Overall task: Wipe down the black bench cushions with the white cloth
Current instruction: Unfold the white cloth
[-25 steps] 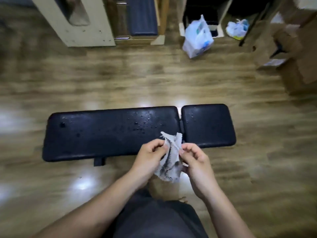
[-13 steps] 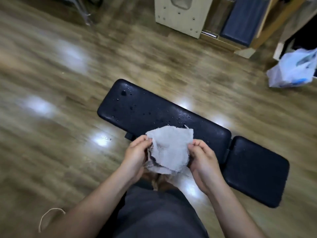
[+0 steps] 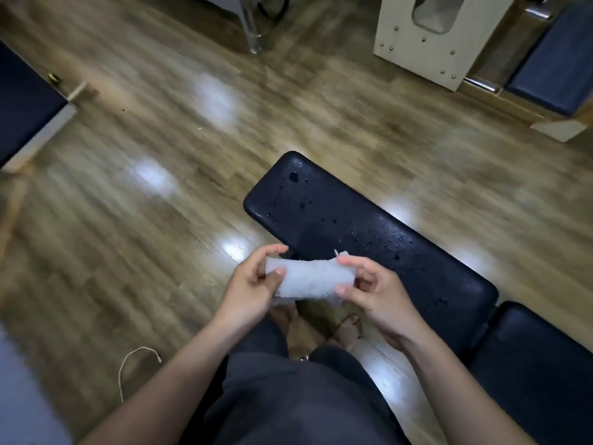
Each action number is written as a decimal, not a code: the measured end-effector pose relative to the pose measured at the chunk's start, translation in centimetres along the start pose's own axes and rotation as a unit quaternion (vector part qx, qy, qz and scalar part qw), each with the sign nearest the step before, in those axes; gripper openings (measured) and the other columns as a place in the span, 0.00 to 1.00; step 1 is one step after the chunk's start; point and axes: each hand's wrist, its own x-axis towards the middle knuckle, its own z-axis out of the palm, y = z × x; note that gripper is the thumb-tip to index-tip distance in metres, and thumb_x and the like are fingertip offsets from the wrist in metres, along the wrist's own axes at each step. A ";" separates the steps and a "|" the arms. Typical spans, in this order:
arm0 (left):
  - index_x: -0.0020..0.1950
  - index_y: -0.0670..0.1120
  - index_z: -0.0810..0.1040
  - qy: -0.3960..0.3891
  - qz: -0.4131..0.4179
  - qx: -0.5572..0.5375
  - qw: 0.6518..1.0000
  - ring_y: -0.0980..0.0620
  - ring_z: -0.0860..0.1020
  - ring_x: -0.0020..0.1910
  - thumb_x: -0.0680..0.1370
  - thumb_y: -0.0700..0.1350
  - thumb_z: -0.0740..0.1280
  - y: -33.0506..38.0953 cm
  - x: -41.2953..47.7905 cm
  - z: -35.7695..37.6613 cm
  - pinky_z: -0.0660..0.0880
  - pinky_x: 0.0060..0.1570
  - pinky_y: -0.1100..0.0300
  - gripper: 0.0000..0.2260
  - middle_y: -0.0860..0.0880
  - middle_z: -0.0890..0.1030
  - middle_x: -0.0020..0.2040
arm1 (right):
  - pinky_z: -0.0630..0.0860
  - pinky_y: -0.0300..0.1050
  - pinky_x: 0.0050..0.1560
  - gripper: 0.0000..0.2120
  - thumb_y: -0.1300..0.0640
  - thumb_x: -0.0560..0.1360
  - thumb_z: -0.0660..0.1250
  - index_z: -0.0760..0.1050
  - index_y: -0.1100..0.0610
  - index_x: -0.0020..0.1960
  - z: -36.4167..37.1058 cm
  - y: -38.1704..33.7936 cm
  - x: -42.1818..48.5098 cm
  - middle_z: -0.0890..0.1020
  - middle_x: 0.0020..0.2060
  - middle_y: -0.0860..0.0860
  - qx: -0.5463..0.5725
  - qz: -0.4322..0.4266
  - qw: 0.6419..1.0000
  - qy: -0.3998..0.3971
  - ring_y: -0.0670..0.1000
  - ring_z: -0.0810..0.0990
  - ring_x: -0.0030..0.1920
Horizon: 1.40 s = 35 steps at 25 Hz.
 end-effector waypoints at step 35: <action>0.41 0.50 0.76 -0.353 -0.145 0.283 0.880 0.53 0.76 0.38 0.70 0.42 0.74 -34.7 33.2 -4.0 0.72 0.39 0.58 0.09 0.50 0.80 0.39 | 0.76 0.59 0.48 0.02 0.51 0.77 0.61 0.71 0.43 0.49 14.0 34.8 26.0 0.79 0.42 0.50 -0.084 0.101 0.979 0.155 0.51 0.78 0.43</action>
